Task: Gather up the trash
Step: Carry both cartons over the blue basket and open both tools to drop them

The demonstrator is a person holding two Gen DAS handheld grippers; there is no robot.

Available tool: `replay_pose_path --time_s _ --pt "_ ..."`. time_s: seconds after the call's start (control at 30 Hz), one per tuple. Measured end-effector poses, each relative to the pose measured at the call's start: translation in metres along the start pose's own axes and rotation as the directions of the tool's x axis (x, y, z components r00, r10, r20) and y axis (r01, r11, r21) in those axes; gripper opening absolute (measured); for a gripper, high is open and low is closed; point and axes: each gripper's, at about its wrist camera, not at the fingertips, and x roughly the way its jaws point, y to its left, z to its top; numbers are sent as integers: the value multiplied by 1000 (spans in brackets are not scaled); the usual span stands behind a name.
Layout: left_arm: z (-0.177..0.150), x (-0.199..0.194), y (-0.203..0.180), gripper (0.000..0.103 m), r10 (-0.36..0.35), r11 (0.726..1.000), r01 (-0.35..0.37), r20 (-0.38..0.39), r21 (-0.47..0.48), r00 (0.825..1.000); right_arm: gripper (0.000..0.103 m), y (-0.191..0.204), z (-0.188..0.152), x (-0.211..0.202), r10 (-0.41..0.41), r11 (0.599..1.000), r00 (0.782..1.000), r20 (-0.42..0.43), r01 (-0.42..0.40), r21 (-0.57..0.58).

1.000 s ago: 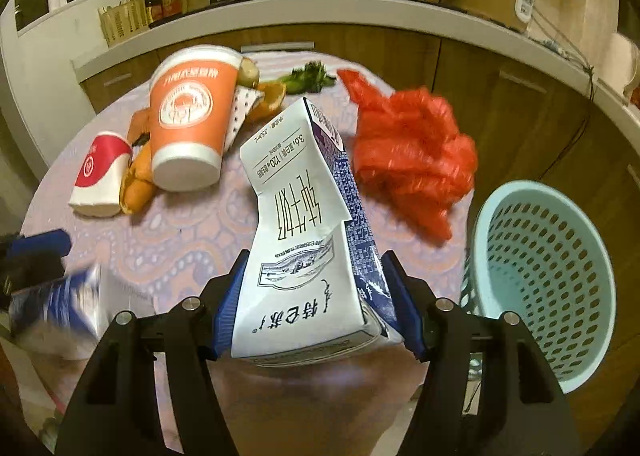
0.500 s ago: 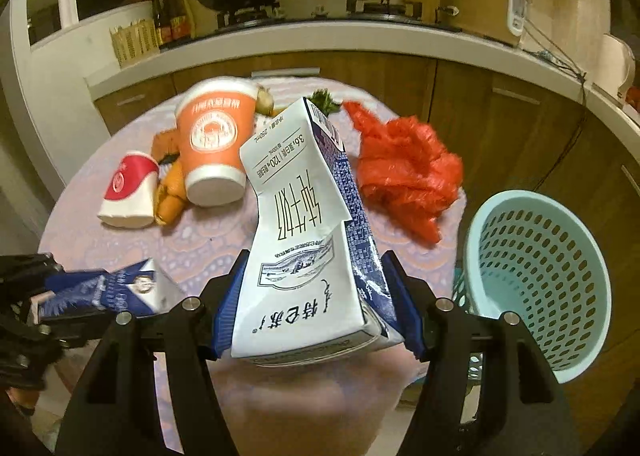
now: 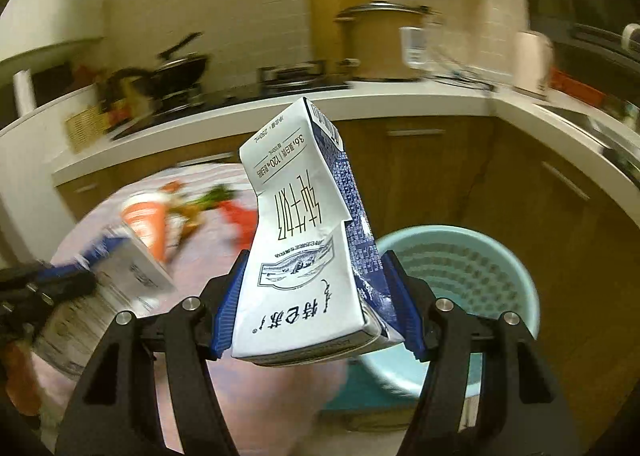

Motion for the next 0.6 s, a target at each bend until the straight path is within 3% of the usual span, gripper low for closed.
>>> replay_pose_path --time_s 0.13,0.3,0.6 --pt "28 48 -36 25 -36 998 37 -30 43 999 61 -49 -9 17 -88 993 995 -52 92 73" --pt "44 126 -63 25 -78 997 78 -117 -1 990 61 -104 -31 55 -153 972 971 -185 182 151" --pt "34 240 -81 25 -87 996 77 -280 -45 956 61 -159 -79 110 -116 941 908 -404 231 249"
